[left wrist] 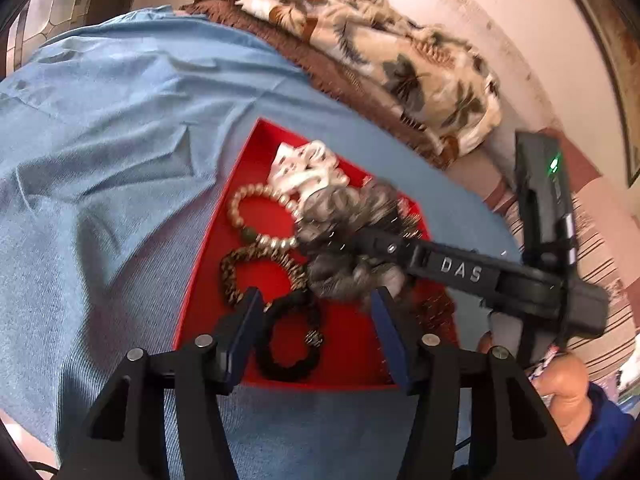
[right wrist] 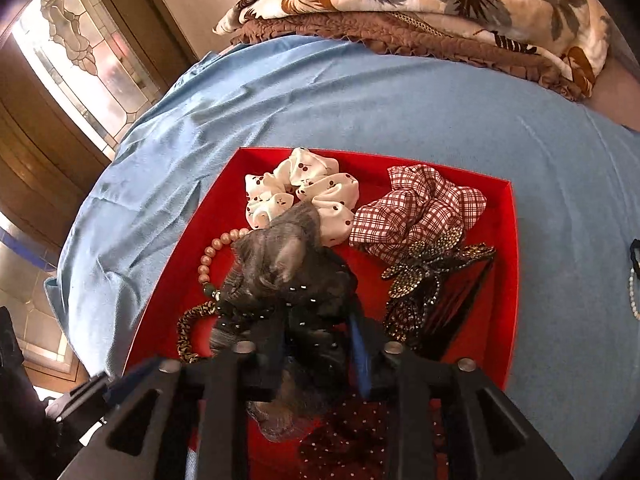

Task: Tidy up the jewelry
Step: 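Lower both items into the tray and open both grippers, then move the right gripper to the black hair tie and grasp it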

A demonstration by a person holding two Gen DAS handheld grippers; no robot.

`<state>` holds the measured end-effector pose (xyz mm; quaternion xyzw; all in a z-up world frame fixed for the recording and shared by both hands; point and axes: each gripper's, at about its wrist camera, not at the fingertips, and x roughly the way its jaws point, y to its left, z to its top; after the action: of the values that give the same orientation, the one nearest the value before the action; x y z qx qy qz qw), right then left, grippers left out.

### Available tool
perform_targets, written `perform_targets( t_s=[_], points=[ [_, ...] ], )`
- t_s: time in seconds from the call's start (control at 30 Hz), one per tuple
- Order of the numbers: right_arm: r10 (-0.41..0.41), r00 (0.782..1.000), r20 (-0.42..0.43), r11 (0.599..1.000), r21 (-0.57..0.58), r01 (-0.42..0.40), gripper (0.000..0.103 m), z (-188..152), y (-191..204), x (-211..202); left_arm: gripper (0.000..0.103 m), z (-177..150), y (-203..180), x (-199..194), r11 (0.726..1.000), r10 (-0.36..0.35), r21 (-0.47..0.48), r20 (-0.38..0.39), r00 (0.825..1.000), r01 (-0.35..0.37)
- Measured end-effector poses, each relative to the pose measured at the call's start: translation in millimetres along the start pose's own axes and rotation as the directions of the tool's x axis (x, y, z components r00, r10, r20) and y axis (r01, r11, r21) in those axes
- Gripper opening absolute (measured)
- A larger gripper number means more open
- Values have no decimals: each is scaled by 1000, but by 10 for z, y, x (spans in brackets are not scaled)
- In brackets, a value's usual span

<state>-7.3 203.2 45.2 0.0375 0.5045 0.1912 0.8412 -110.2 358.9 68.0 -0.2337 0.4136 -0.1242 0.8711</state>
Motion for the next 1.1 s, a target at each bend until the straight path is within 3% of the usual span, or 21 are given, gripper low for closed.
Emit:
perform_targets(
  t_s=[0.17,0.37,0.6,0.77,0.93,1.1],
  points=[
    [6,999,32,1000,-21,-5,49,-16,40,-177,61,0,-16,-44,1000,-29,10,36,999,29],
    [15,996,85,1000,-8,-14,56,-95,-60,-489,64,8,-41,-53,1000,-10,17,69,998,9],
    [6,993,118,1000,23,-8,56,-433,-448,-940,64,-44,-133,-50,992,99,65,115,988,-107],
    [-127,983,129,991,63,120,58,-863,-1100,-1344,65,-122,-279,-32,964,205,138,157,966,-227],
    [-241,963,122,954,210,212,58,-1234,-1934,-1686,65,-214,-452,42,929,279,205,157,947,-308],
    [-303,945,127,908,339,245,58,-1424,-2641,-1907,65,-356,-843,-86,922,250,270,131,959,-277]
  ],
)
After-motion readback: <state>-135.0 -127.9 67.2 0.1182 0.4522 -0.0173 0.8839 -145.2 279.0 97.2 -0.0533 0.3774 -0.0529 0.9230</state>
